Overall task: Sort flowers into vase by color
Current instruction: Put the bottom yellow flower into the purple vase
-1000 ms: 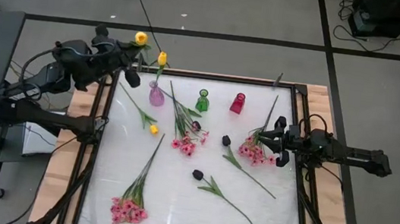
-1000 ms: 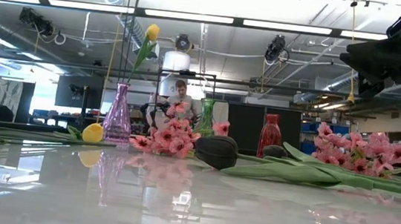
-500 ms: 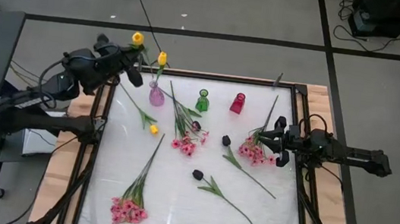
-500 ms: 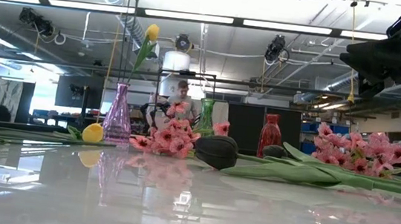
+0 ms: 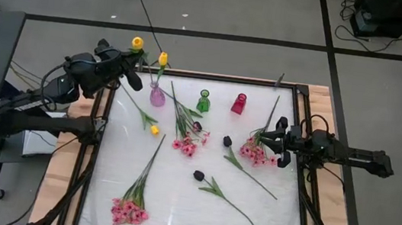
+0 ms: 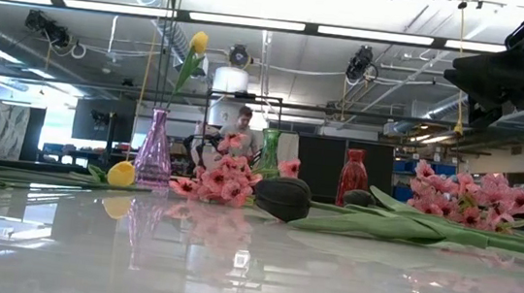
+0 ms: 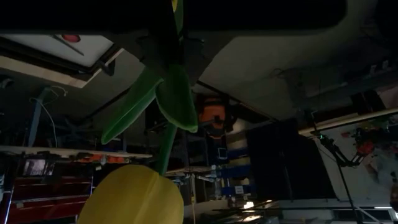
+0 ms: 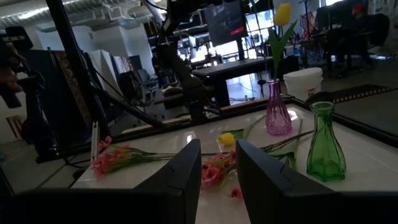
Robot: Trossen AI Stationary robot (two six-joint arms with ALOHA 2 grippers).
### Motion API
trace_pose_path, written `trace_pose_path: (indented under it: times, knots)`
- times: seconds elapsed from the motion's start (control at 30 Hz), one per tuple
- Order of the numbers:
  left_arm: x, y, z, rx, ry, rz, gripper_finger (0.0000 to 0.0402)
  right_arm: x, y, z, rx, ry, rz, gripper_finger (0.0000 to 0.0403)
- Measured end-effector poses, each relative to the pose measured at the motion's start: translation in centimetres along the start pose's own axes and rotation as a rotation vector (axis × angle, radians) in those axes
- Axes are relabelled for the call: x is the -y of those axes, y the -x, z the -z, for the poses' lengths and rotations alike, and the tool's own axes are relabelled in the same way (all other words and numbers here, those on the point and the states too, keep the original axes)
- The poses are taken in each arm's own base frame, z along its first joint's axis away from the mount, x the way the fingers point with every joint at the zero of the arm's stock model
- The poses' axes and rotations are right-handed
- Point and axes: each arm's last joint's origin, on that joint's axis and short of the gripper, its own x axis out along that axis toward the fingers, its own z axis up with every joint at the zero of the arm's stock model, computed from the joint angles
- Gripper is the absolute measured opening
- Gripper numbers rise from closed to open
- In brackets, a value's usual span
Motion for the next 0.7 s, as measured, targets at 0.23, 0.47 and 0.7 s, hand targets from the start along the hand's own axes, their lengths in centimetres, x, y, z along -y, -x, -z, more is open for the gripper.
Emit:
trace_pose_path:
  times: [0.23, 0.47, 0.7]
  knots:
    - [0.00, 0.01, 0.09, -0.009, -0.008, -0.001, 0.0009, 0.00, 0.00, 0.00, 0.000, 0.000, 0.000, 0.0110]
    - [-0.21, -0.09, 0.22, -0.021, -0.013, -0.017, 0.0009, 0.00, 0.00, 0.00, 0.000, 0.000, 0.000, 0.0110]
    - [-0.69, -0.42, 0.27, -0.021, -0.012, -0.056, 0.0009, 0.00, 0.00, 0.00, 0.000, 0.000, 0.000, 0.0110]
